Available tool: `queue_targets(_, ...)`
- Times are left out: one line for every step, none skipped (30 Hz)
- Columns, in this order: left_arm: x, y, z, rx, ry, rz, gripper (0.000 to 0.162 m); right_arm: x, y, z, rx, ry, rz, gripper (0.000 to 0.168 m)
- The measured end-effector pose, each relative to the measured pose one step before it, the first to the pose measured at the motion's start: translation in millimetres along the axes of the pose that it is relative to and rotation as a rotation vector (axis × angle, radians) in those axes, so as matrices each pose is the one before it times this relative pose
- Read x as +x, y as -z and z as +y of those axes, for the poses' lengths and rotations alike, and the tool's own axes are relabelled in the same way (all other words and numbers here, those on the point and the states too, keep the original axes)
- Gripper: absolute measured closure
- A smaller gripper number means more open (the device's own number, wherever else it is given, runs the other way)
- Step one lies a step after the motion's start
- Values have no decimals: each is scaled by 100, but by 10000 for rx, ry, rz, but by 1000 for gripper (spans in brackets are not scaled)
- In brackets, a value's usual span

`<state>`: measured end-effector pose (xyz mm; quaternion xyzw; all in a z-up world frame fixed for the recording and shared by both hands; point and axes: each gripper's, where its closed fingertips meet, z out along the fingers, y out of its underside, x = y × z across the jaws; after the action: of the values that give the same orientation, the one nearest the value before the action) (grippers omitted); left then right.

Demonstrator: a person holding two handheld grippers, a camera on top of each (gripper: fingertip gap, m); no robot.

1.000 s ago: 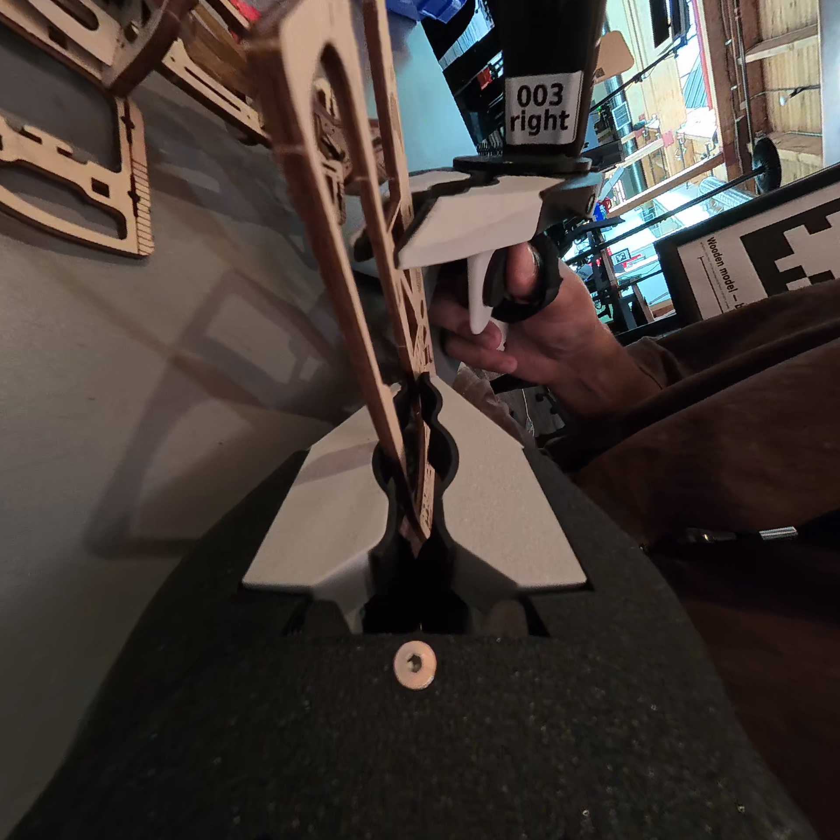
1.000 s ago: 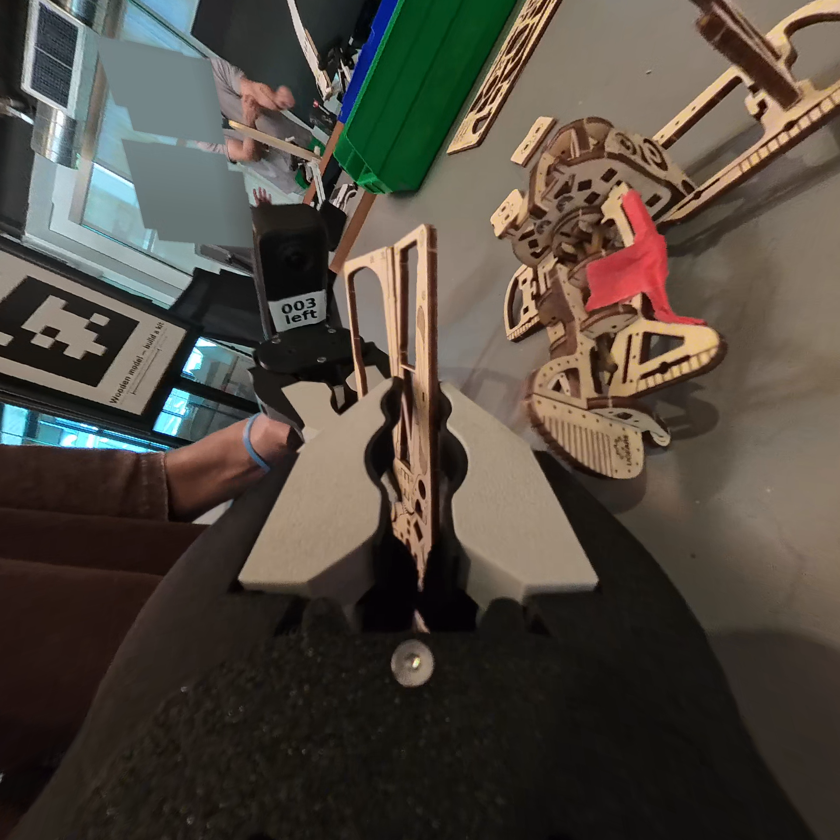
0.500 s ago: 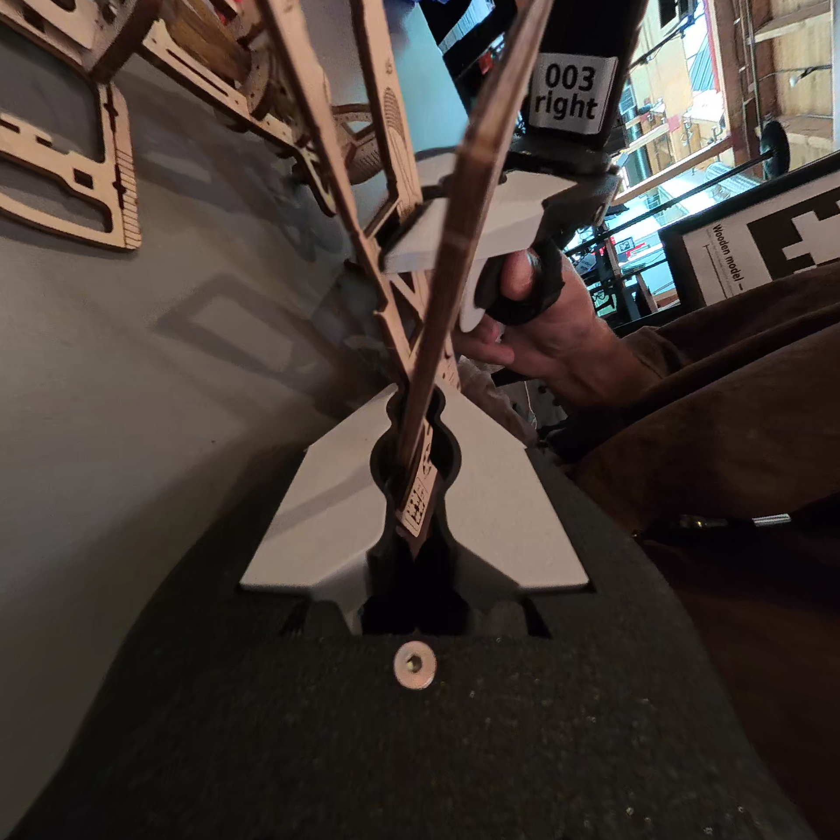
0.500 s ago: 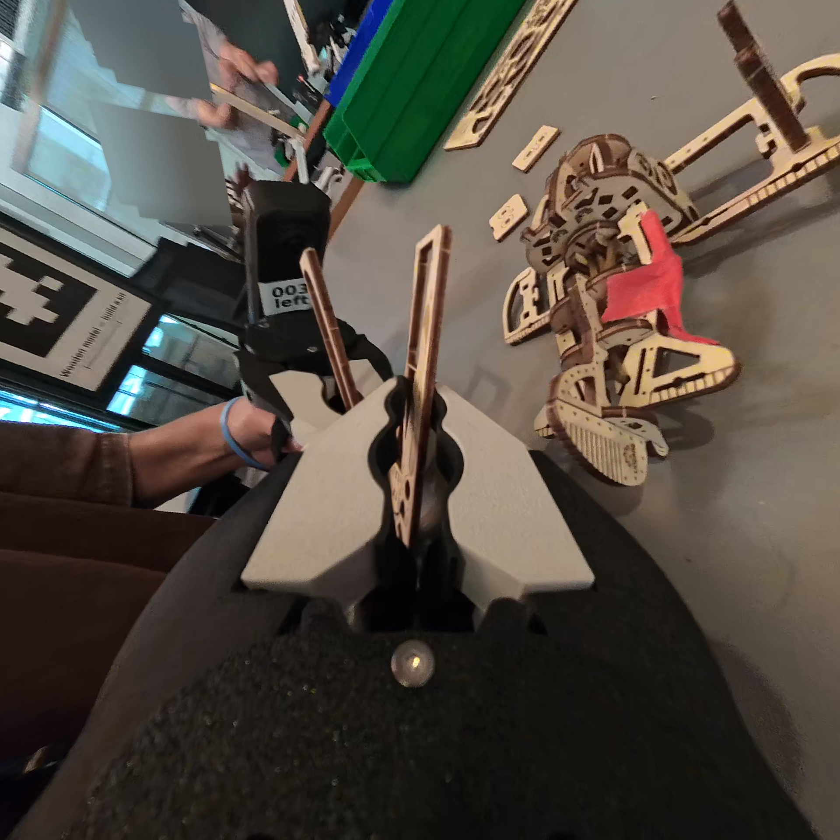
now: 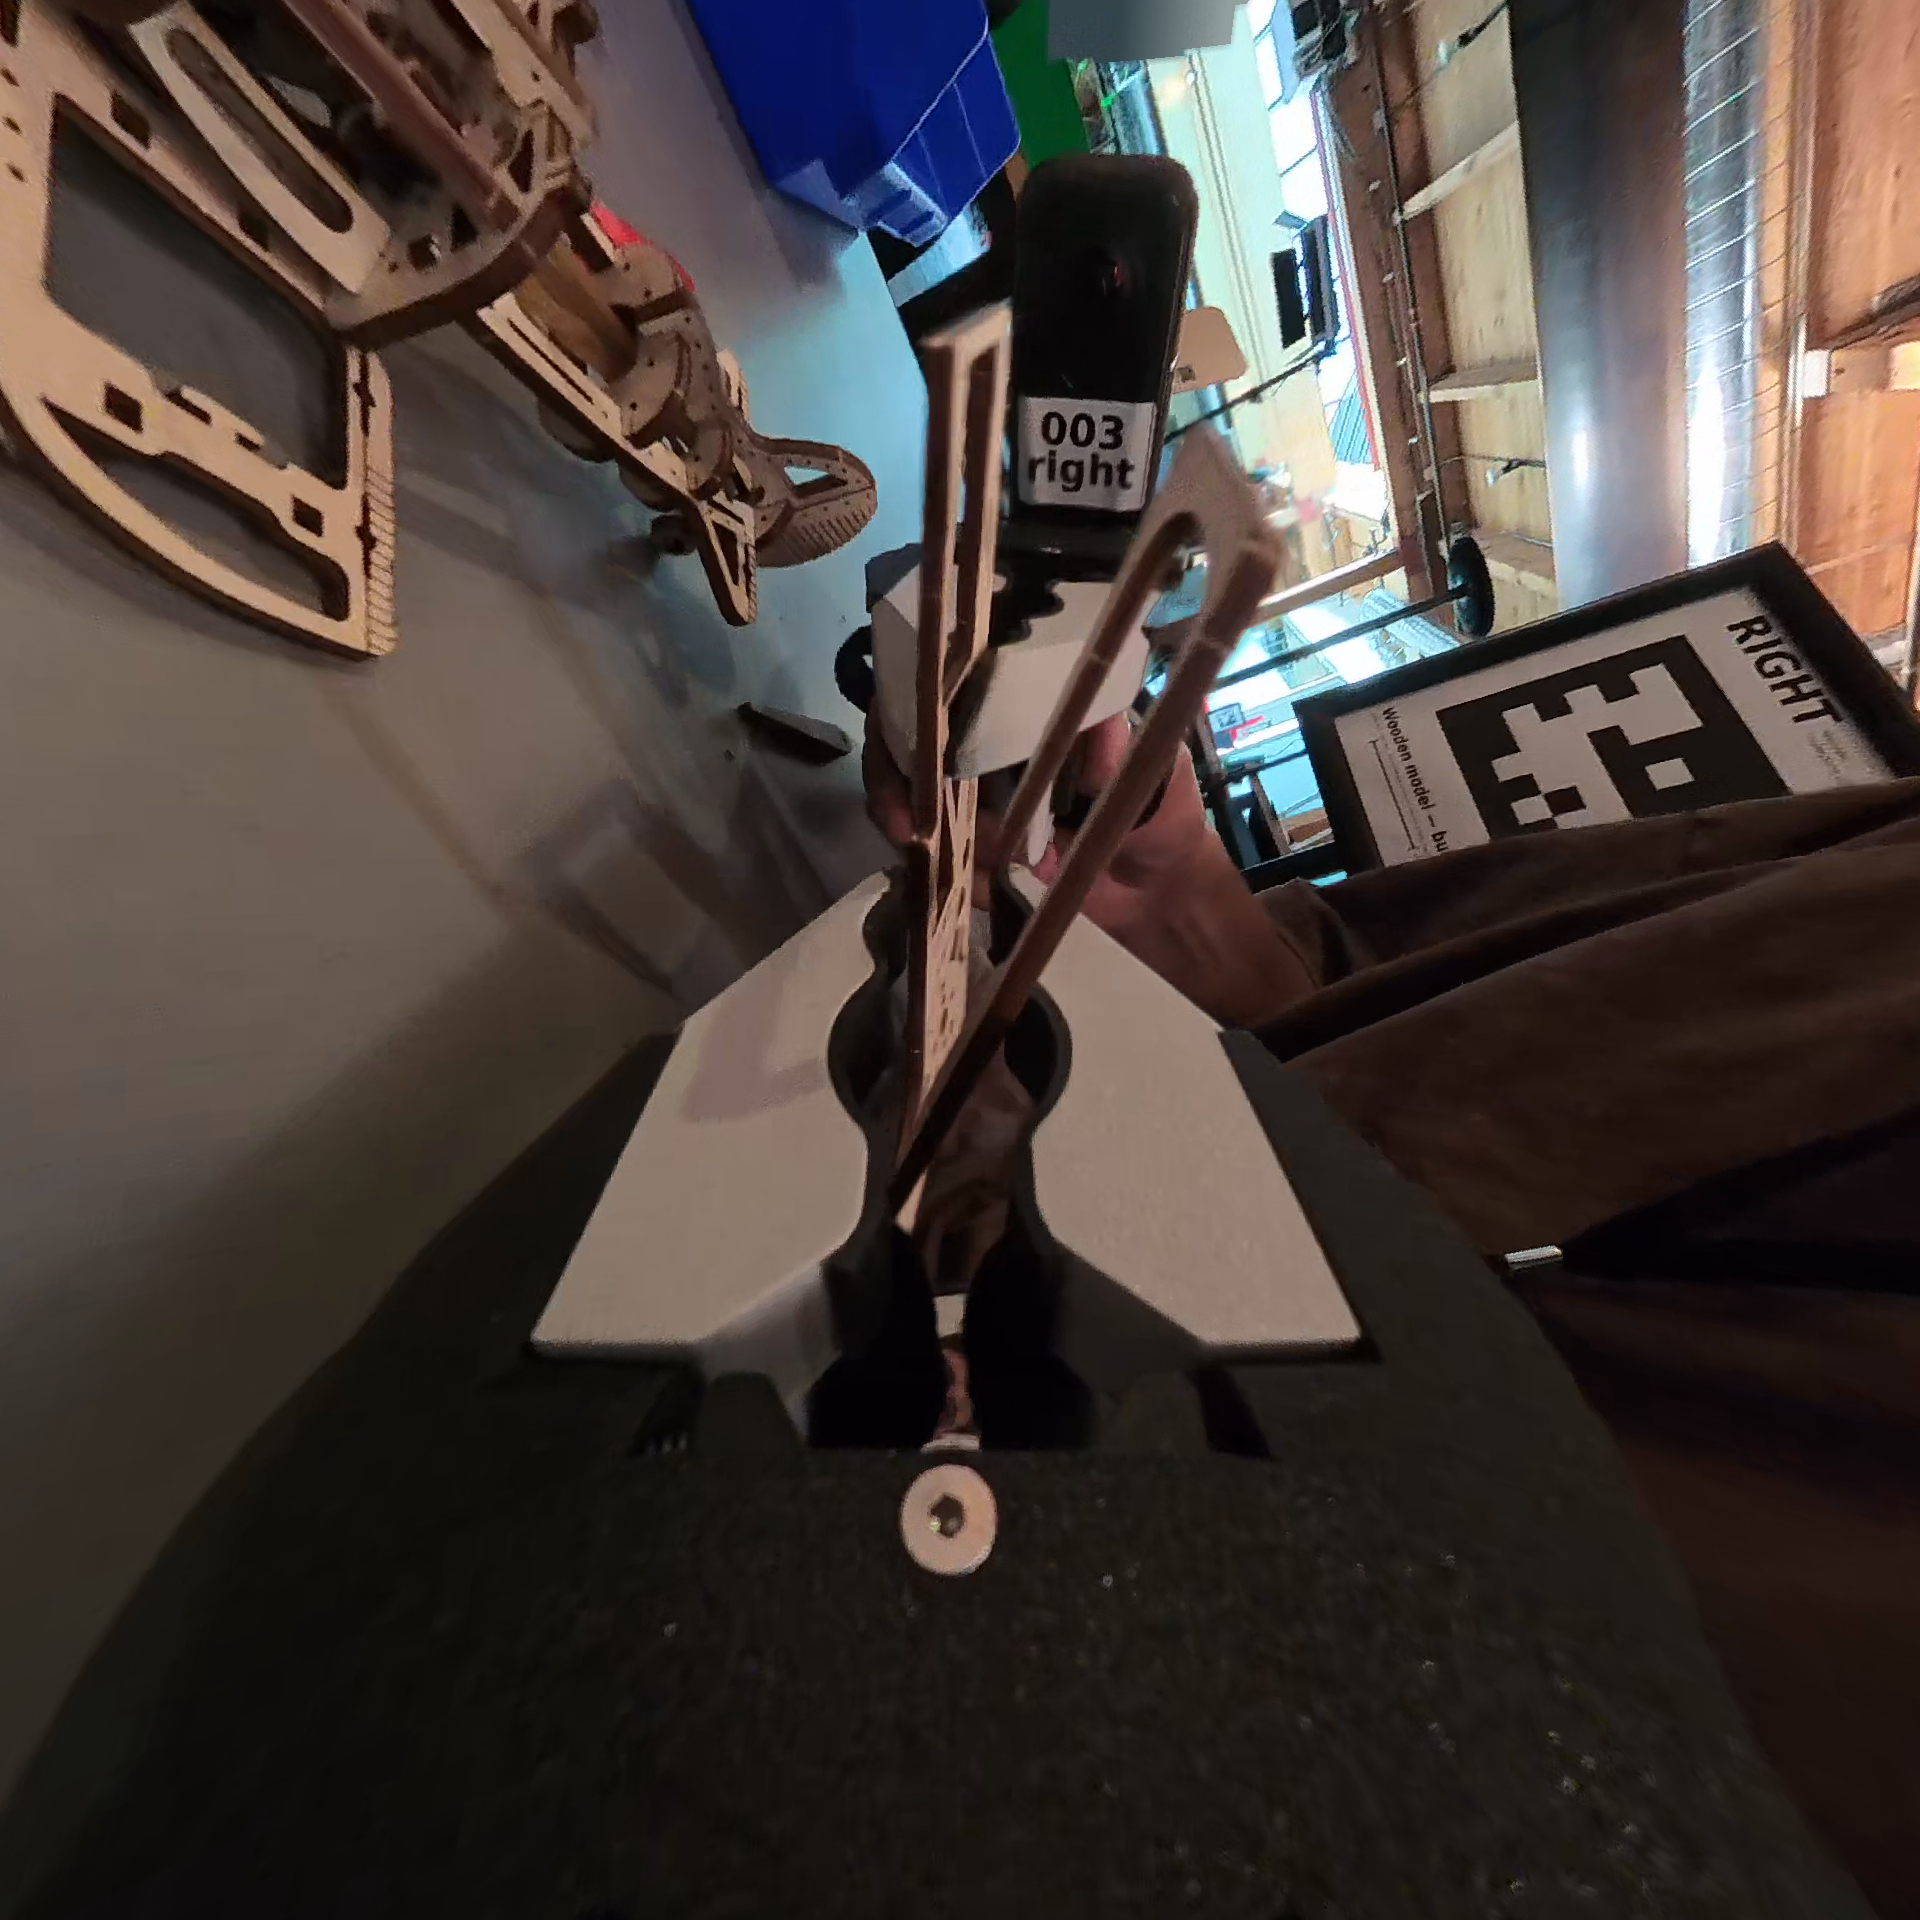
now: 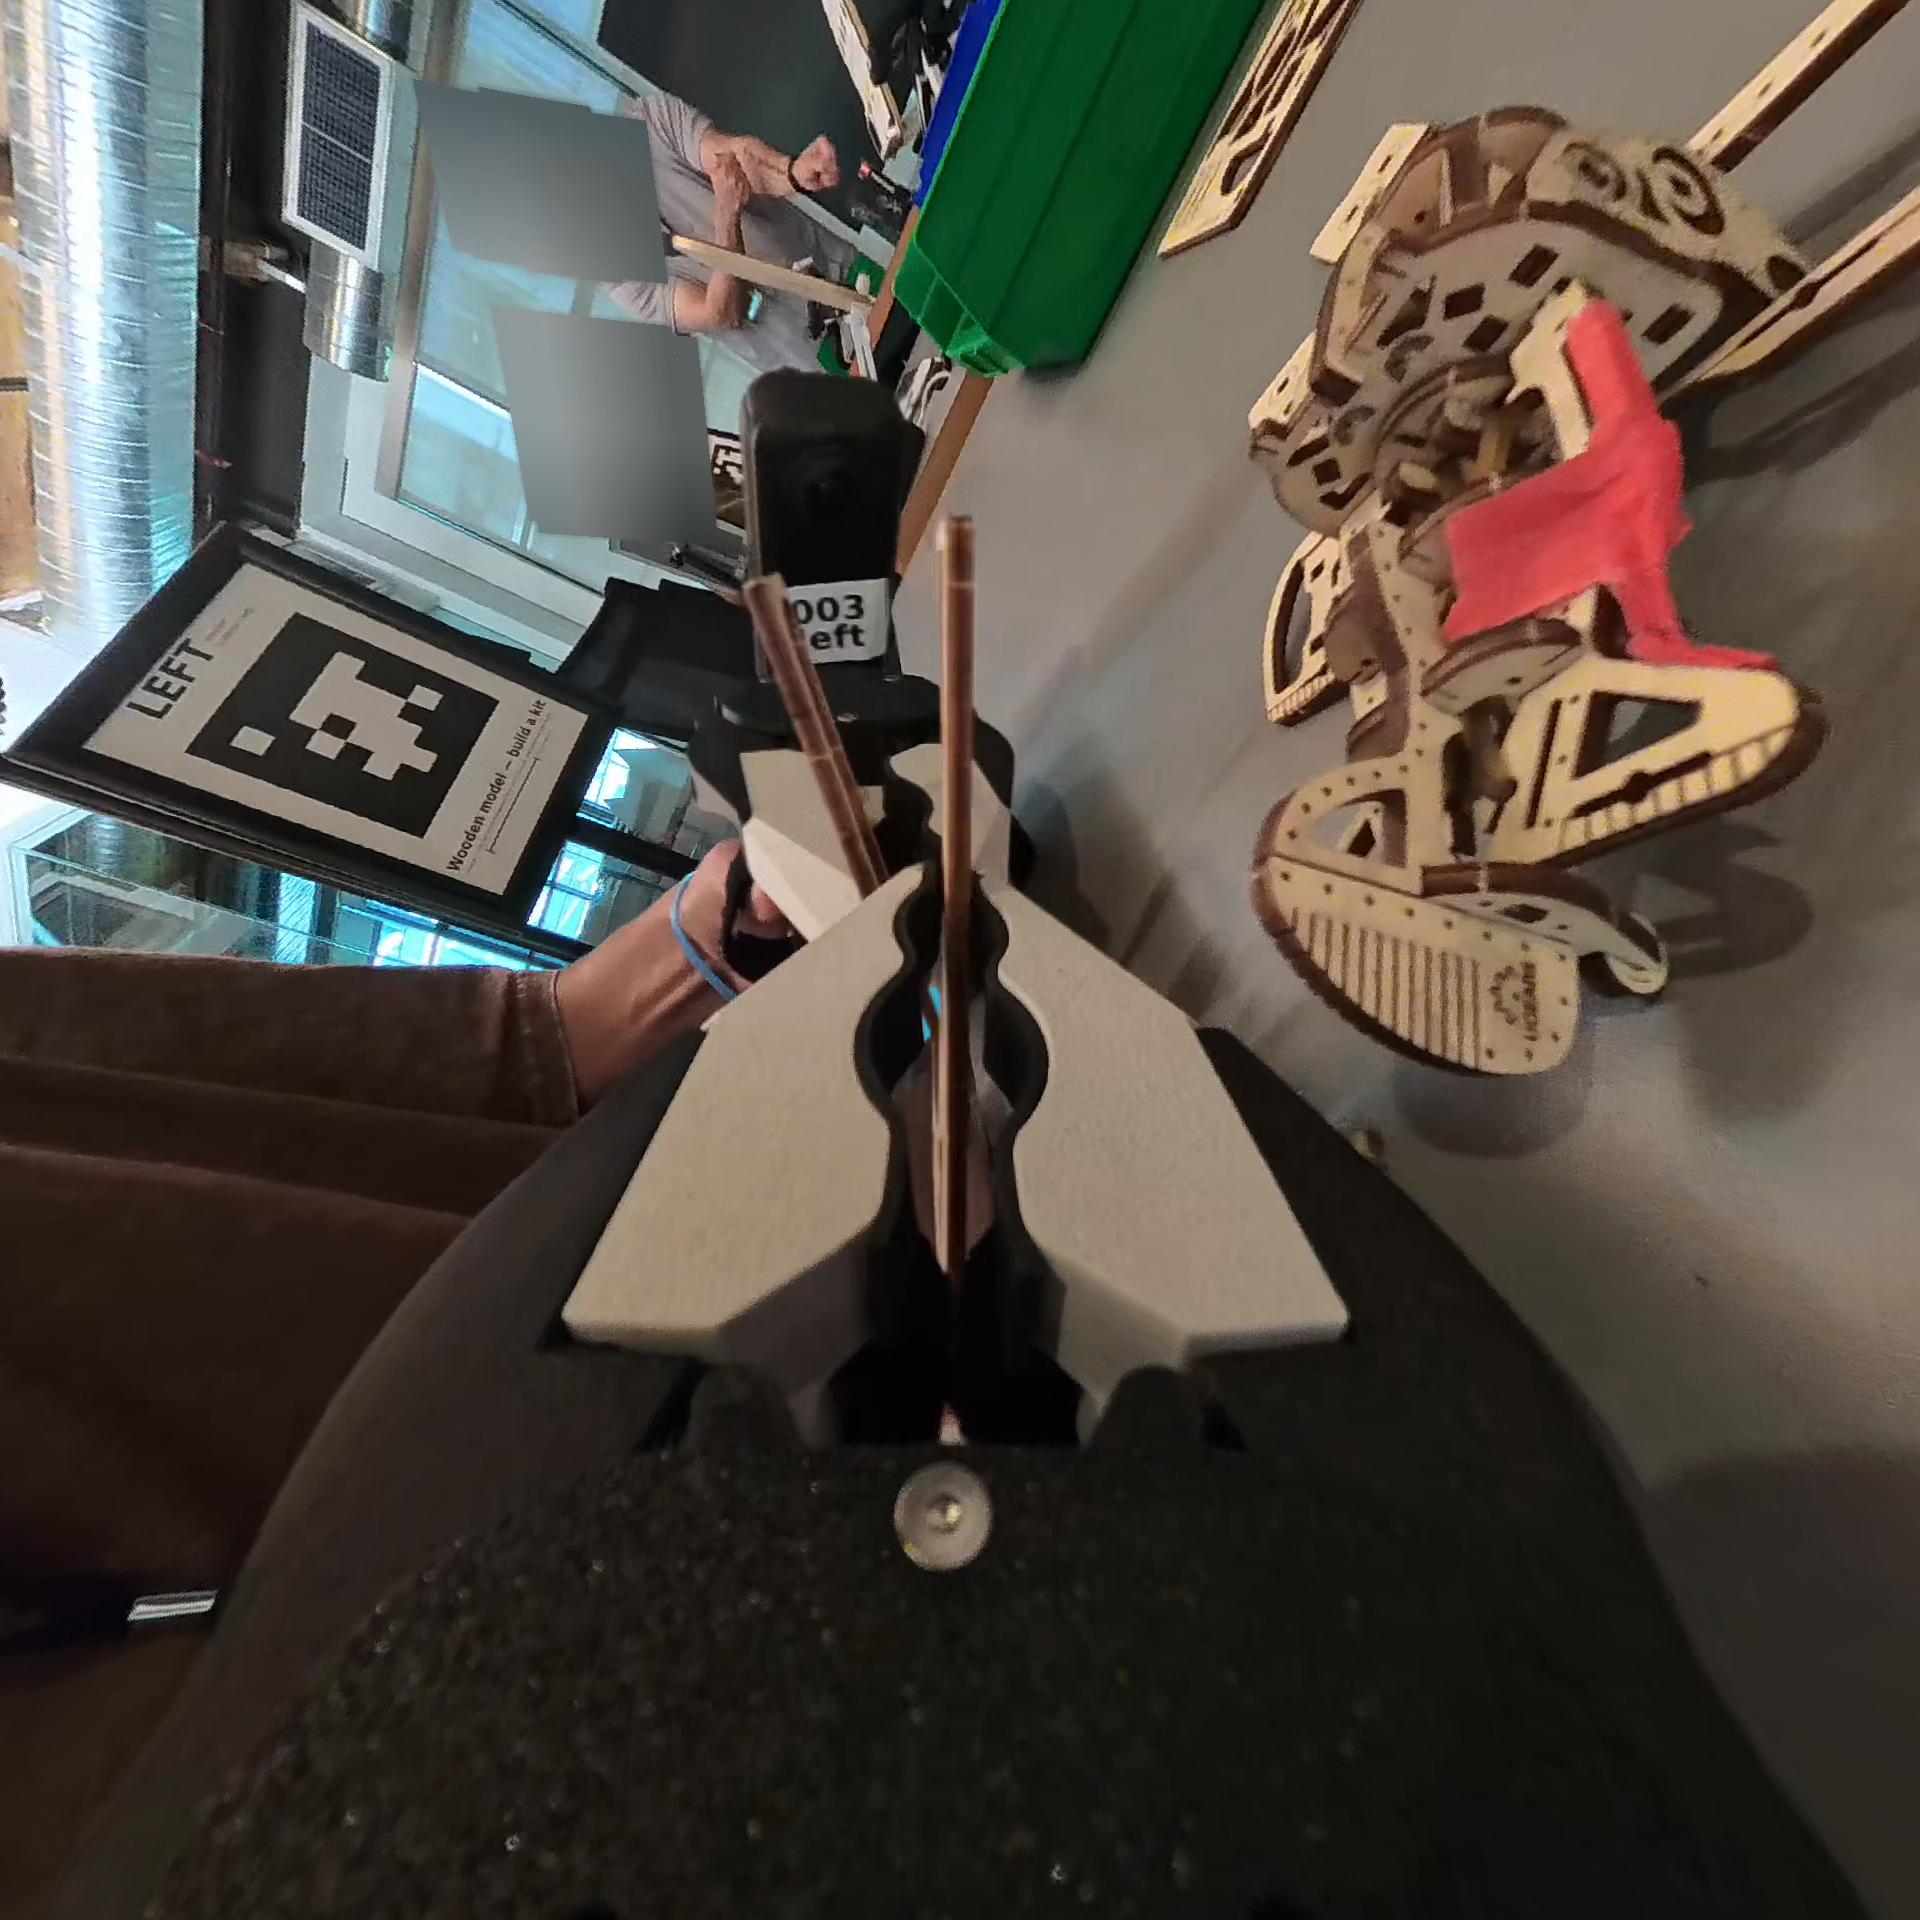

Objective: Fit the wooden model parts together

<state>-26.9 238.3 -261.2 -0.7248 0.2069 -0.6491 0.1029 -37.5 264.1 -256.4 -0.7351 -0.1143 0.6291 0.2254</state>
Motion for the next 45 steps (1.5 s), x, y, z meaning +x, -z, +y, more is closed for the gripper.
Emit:
queue_targets(-35, -49, 50, -67, -49, -76, 150, 82, -16, 13, -19, -61, 21, 166)
queue_targets(-54, 44, -51, -11, -10, -71, 150, 87, 50, -66, 23, -72, 14, 166)
queue_targets(-109, 175, -159, 39, 8, -78, 149, 128, 102, -123, 63, -72, 36, 166)
queue_targets(-140, 298, -316, 124, -13, -109, 148, 119, 106, -132, 73, -62, 26, 166)
queue_targets(-59, 376, -377, 143, -40, -76, 147, 52, 106, -124, 57, -57, -19, 166)
queue_targets(-41, 449, -364, 114, -100, -98, 145, 83, 79, -89, 26, -77, -10, 166)
queue_targets(-125, 496, -351, 90, -171, -166, 144, 42, 66, -107, 29, -77, -34, 166)
queue_targets(-197, 513, -322, 67, -184, -195, 143, 15, 54, -123, 31, -63, -55, 166)
queue_targets(-208, 471, -309, 65, -133, -165, 142, 47, 55, -157, 48, -45, -29, 166)
queue_targets(-157, 386, -298, 72, -70, -91, 142, 18, 42, -171, 58, -33, -38, 166)
queue_targets(-78, 275, -242, 26, -18, -20, 142, -62, 20, -115, 21, -31, -84, 166)
queue_targets(-97, 198, -201, -19, -24, -39, 142, -75, 0, -65, 5, -27, -75, 166)
queue_targets(-264, 159, -194, -26, -46, -163, 143, -44, -7, -37, 9, -25, -51, 166)
queue_targets(-266, 119, -154, -66, -73, -154, 147, -57, -16, -10, 1, -13, -52, 166)
queue_targets(-45, 72, -103, -86, -72, -9, 152, -36, -27, 51, -27, 8, -15, 166)
queue_targets(174, 94, -146, -41, -59, 137, 156, 20, -27, 56, -24, 18, 22, 166)
queue_targets(75, 125, -170, 9, -4, 75, 161, 49, -15, 5, 6, 33, 55, 166)
queue_targets(-126, 159, -123, 19, 3, -31, 162, 54, 1, -3, 15, 42, 55, 166)
queue_targets(-194, 181, -59, 12, 24, -68, 162, 49, 11, 2, 17, 35, 57, 166)
queue_targets(-68, 181, 69, -65, 16, 24, 162, 45, 28, -14, 37, 26, 45, 166)
queue_targets(11, 207, 57, -41, 23, 60, 162, 60, 45, -16, 39, 16, 52, 166)
queue_targets(7, 277, -59, 43, 35, 32, 162, 36, 20, -18, 28, 15, 39, 166)
queue_targets(-130, 392, -73, 33, 54, -42, 162, 16, 18, -1, 14, 17, 16, 166)
queue_targets(-141, 482, -15, -43, 19, -31, 162, 9, 14, -19, 17, 20, 12, 167)
queue_targets(-184, 539, 1, -94, 15, -30, 162, 27, 10, -19, 17, 7, 16, 166)
queue_targets(-357, 642, 21, -183, -42, -157, 162, 11, 4, -6, 6, -7, 4, 166)
queue_targets(-637, 794, 68, -286, -126, -363, 162, 13, 6, -3, 4, -5, 4, 166)
queue_targets(-561, 846, 126, -364, -185, -359, 162, 10, -2, -10, 4, 7, 10, 166)
queue_targets(-408, 958, -114, -208, -267, -364, 162, 14, 2, 1, 2, 10, 14, 166)
queue_targets(-242, 970, -69, -262, -233, -285, 162, 2, -9, 4, -2, 3, 1, 166)
queue_targets(-20, 876, 237, -483, -186, -146, 162, 5, -6, 15, -6, -3, 0, 166)
queue_targets(244, 721, 569, -702, -178, -6, 162, 0, -15, 7, -9, -3, 1, 166)
queue_targets(438, 573, 606, -719, -303, 47, 162, 12, -30, 22, -20, -2, 2, 166)
queue_targets(466, 424, 236, -468, -393, -7, 162, 9, -45, 25, -29, -2, 6, 166)
queue_targets(649, 280, 147, -465, -286, 166, 162, 15, -44, 26, -30, 2, 9, 166)
queue_targets(644, 256, -56, -327, -351, 222, 162, 16, -27, 26, -20, 6, 11, 166)
queue_targets(14, 392, -258, -70, -341, -9, 162, 8, -2, 20, -4, 8, 15, 166)
queue_targets(-800, 556, -267, 99, 46, -204, 162, 15, 25, 0, 15, 4, 14, 166)
queue_targets(-1259, 611, 77, 17, 483, -202, 162, 0, 40, -9, 25, -2, 6, 166)
queue_targets(-1297, 606, 258, 4, 519, -148, 162, 0, 41, -1, 23, -7, 2, 166)
queue_targets(-1374, 628, 52, 204, 280, -294, 162, 9, 31, -2, 15, -8, -1, 166)
queue_targets(-1241, 632, 16, 235, 138, -335, 162, 0, 7, -1, 3, -5, -5, 166)
queue_targets(-1128, 589, 238, 59, 166, -303, 162, 4, -12, -5, -5, -8, -4, 166)
queue_targets(-1309, 572, 351, -43, 224, -445, 162, 7, -36, -25, -4, -5, 0, 166)
queue_targets(-1340, 567, 142, 57, 196, -489, 162, 6, -39, -9, -14, 0, -2, 166)
